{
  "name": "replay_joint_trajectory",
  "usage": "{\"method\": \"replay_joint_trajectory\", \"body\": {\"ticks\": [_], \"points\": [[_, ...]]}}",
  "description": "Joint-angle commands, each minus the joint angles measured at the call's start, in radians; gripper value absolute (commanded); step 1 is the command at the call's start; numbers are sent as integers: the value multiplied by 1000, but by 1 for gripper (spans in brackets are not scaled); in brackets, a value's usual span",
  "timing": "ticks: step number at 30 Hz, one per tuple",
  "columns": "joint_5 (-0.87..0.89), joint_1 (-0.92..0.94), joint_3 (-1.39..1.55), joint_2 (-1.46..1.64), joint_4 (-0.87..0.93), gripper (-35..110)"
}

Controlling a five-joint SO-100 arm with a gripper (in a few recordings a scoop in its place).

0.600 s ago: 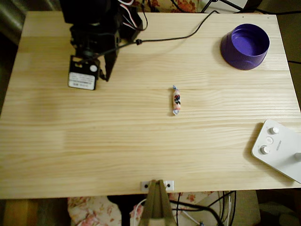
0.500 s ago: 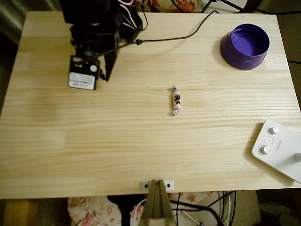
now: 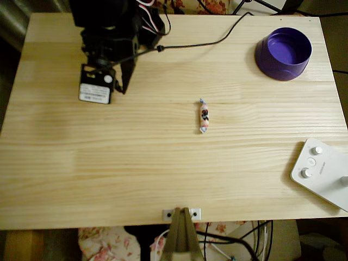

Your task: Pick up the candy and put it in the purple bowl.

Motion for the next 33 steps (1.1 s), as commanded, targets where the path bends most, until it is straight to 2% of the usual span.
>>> {"method": "replay_joint_trajectory", "body": {"ticks": [1,33], "points": [[-2,18,-2,14,8,-1],[-11,11,-2,14,8,-1]]}}
